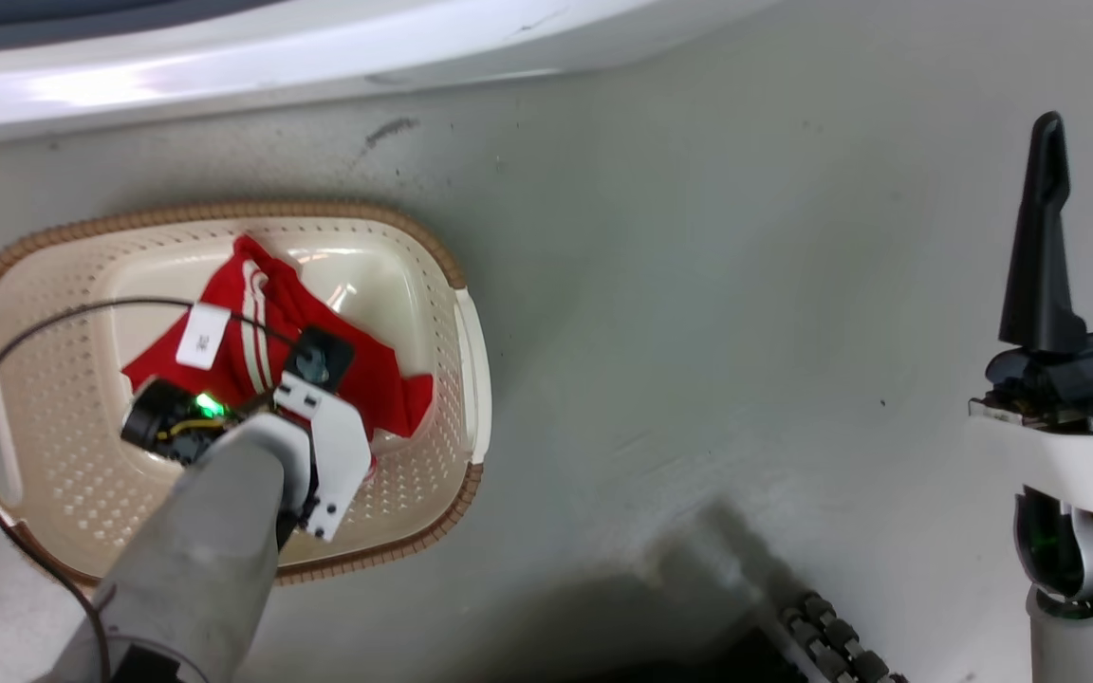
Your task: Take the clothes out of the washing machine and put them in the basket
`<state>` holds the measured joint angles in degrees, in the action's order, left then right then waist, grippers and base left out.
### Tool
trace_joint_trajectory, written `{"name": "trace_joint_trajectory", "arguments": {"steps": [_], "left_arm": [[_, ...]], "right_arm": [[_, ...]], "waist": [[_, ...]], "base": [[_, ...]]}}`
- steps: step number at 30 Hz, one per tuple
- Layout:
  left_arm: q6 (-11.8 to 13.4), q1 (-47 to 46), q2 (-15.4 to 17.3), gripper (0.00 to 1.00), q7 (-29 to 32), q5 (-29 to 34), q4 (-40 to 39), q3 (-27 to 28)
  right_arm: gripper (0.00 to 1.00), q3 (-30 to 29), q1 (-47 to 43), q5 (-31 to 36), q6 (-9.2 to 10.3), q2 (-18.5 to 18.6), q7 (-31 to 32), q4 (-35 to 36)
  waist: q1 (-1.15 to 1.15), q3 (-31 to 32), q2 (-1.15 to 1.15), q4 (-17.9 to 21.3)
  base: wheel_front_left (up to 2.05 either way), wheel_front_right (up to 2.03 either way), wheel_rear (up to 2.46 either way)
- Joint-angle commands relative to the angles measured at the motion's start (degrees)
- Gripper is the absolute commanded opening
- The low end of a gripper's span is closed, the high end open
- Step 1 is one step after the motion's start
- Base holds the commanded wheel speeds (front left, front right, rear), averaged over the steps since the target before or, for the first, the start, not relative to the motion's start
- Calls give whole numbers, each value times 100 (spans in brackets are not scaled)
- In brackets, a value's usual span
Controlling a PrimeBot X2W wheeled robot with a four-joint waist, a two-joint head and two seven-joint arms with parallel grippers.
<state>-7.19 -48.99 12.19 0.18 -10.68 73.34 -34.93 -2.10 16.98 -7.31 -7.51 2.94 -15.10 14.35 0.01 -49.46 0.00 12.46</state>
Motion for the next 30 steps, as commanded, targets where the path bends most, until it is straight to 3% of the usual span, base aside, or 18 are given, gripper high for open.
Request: {"name": "trace_joint_trajectory", "arguments": {"steps": [1, 11, 19, 23, 30], "left_arm": [[-12, 93, 4, 100, -44, -35, 14, -3], [-22, 788, -248, 100, -1034, -372, 13, -35], [-25, 1296, -310, 100, -1473, -566, -155, -63], [79, 1509, -285, 100, -1539, -708, -613, 111], [446, 2126, -3, 100, -1537, -731, -2289, 551]], "right_arm": [[100, 16, -35, -2, 4, -12, -10, -13], [100, 83, -491, 179, 5, -10, -10, -162], [100, 148, -934, 324, 5, -9, -11, -245], [100, 145, -1141, 378, 5, -9, -11, -267], [100, 133, -1420, 440, 5, -9, -10, -305]], "waist": [[-1, 145, 0, -32], [-1, 1328, 0, -289], [-1, 2220, 0, -486], [-1, 2570, 0, -565], [-1, 3040, 0, -672]], "base": [[0, 0, 0], [0, 0, 0], [0, 0, 0], [0, 0, 0], [0, 0, 0]]}}
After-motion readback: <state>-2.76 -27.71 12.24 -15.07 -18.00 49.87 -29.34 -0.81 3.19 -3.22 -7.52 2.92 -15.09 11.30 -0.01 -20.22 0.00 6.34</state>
